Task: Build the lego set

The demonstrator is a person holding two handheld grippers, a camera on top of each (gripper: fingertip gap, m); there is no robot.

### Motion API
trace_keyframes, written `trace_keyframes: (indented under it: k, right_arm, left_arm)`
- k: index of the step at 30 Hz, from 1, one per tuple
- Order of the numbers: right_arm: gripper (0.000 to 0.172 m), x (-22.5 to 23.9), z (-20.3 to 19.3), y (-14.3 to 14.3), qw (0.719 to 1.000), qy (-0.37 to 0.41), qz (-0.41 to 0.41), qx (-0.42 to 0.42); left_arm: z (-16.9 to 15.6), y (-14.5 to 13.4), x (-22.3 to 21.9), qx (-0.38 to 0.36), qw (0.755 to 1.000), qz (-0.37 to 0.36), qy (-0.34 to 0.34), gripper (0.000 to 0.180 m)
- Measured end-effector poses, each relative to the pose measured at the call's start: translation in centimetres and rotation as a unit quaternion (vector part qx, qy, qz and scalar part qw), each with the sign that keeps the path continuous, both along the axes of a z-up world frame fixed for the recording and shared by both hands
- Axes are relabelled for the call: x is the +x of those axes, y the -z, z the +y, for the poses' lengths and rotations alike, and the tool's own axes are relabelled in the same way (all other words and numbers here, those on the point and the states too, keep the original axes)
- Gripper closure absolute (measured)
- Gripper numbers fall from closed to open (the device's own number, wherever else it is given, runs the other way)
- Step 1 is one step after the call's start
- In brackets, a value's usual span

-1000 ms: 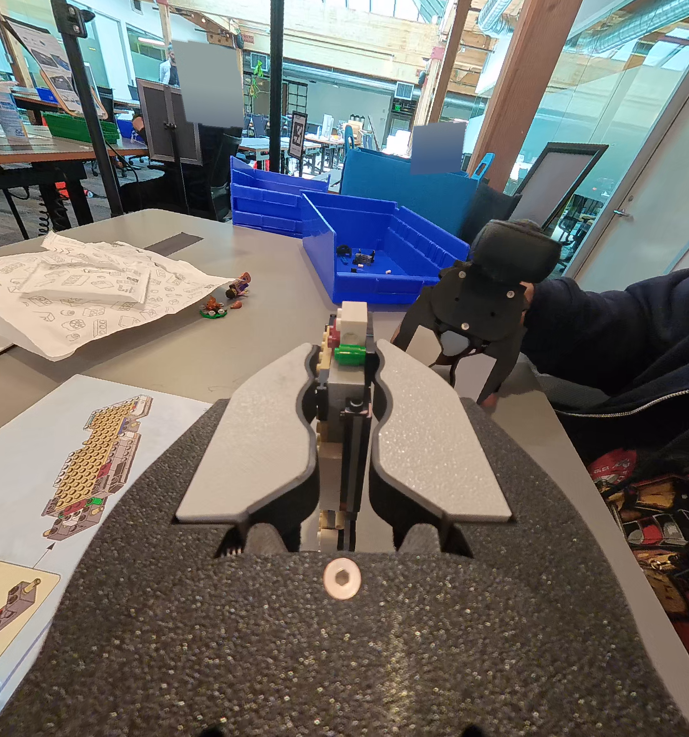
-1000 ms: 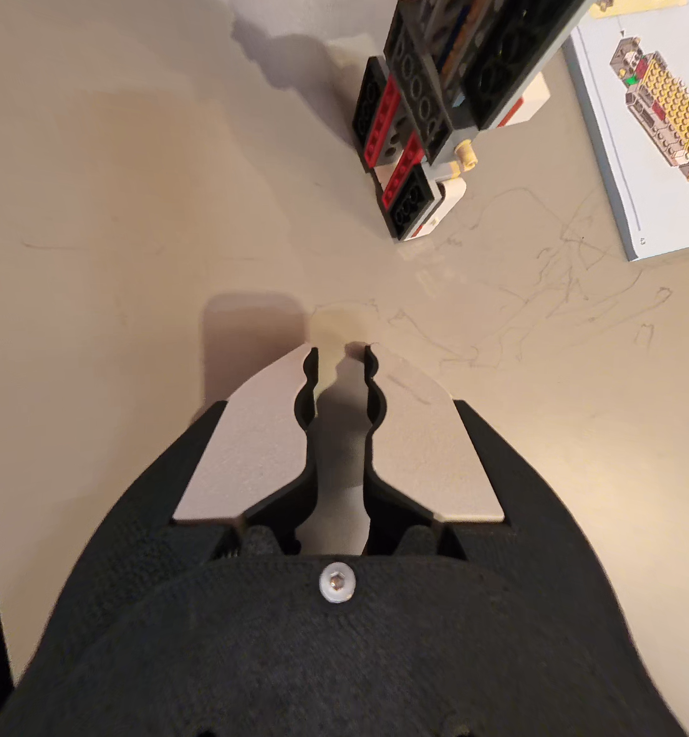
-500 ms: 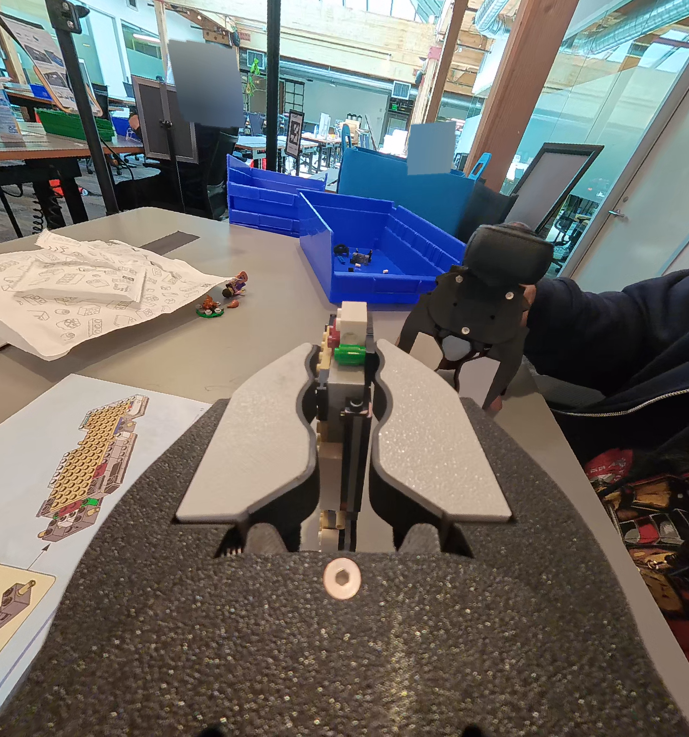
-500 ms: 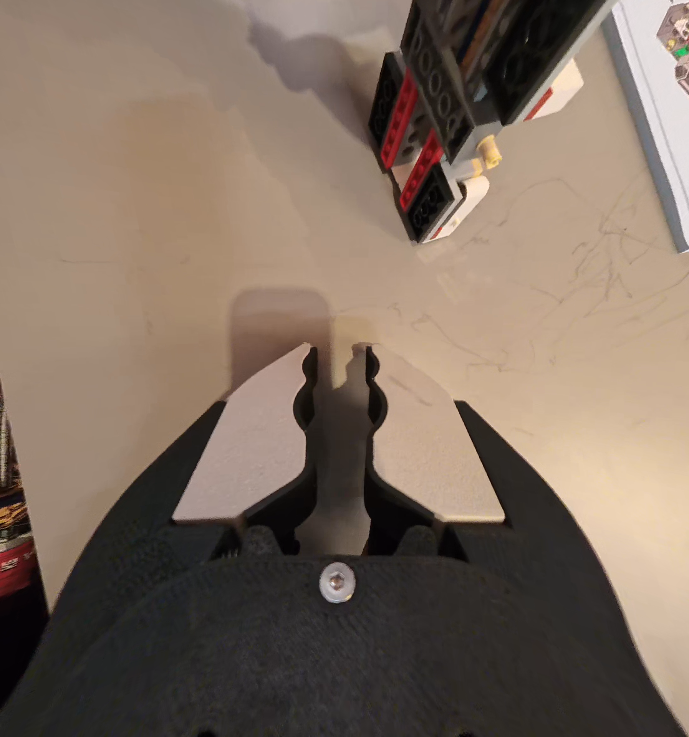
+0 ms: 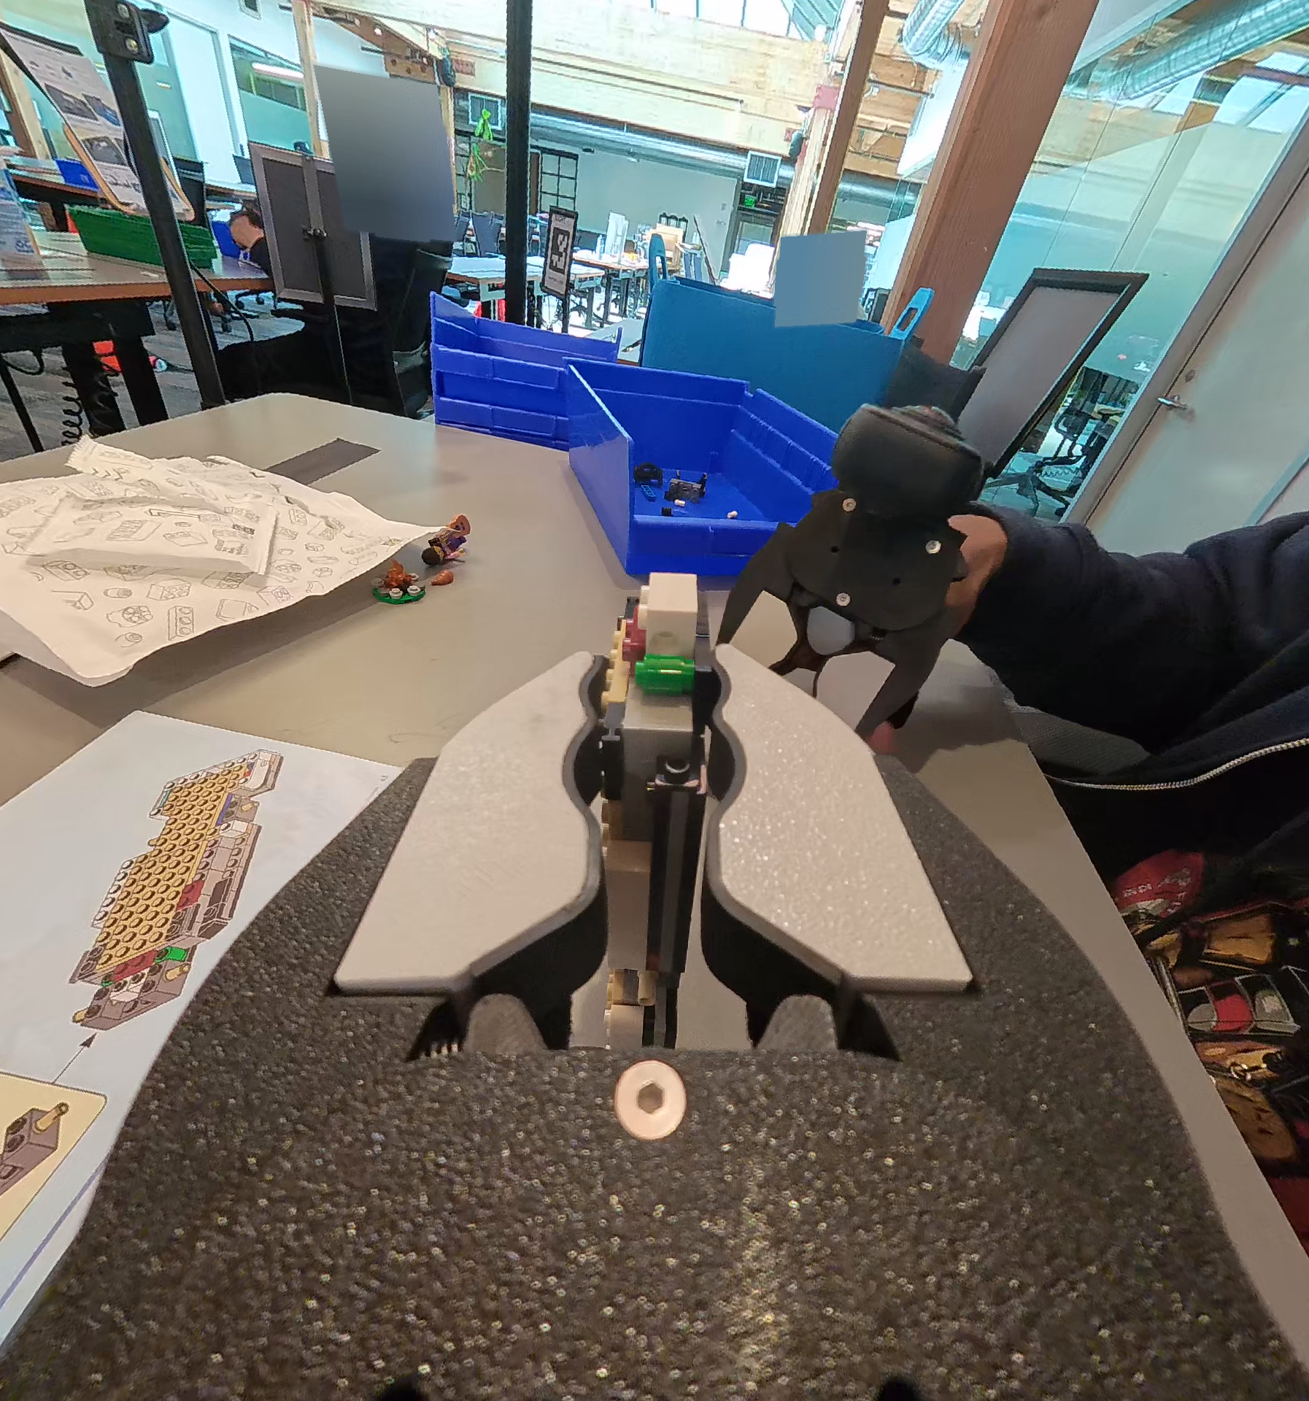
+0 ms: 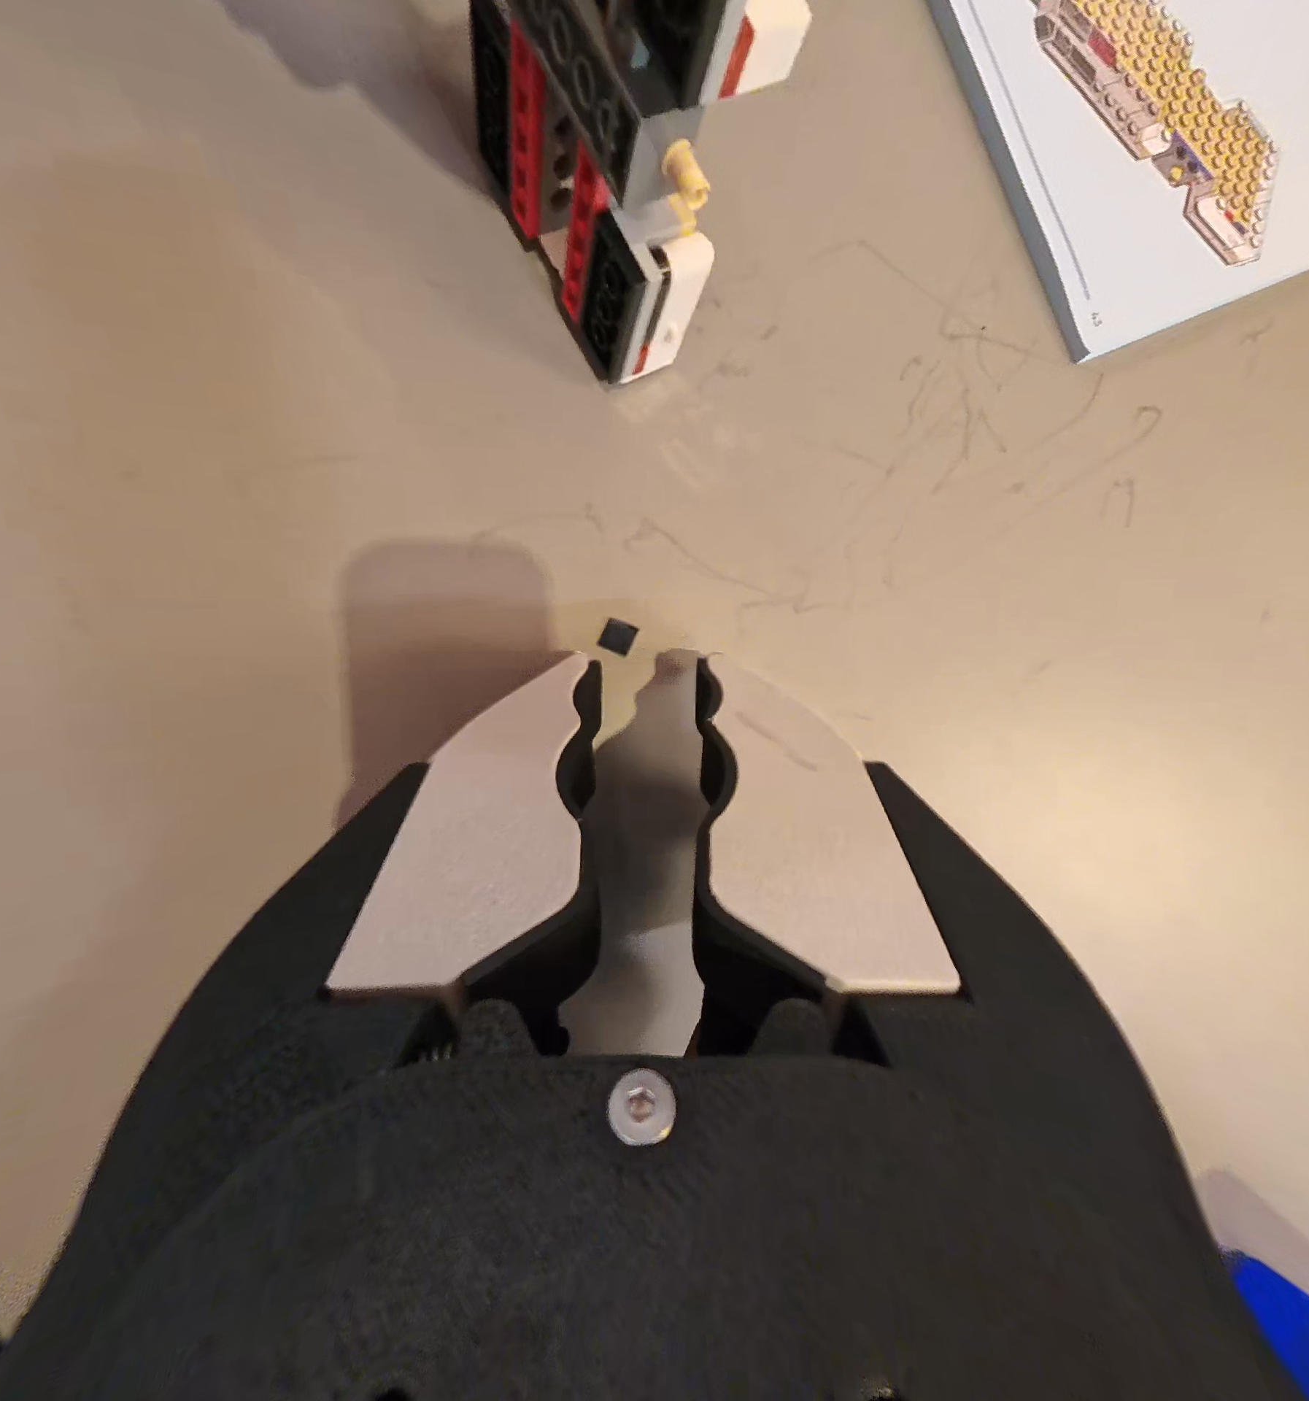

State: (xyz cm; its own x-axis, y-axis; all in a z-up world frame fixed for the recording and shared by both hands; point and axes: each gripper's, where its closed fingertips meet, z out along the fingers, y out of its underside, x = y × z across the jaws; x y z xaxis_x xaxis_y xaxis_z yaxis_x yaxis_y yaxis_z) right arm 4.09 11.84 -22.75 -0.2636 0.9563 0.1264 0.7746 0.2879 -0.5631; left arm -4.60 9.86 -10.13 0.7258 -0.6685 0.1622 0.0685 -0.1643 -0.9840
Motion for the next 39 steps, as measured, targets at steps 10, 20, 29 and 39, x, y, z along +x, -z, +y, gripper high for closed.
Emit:
trace_keyframes:
  k: [10,20,29,39]
  right_arm:
    - [0.148,-1.7,1.7,-0.1,0.999,0.012,0.022,0.033]
    - [0.148,-0.8,1.4,-0.6,0.998,0.039,0.04,0.015]
    - [0.15,-1.6,1.3,0.0,0.999,0.024,0.037,0.026]
    - [0.15,-1.2,-0.2,-0.6,0.997,0.045,0.045,-0.053]
  left_arm:
    - [0.0,0.0,0.0,0.0,1.0,0.0,0.001,0.157]
    - [0.0,0.0,0.0,-0.001,1.0,-0.002,0.001,0.157]
    - [0.0,0.0,0.1,0.001,1.0,-0.001,0.001,0.157]
    - [-0.1,-0.4,-0.2,0.014,1.0,0.009,-0.011,0.157]
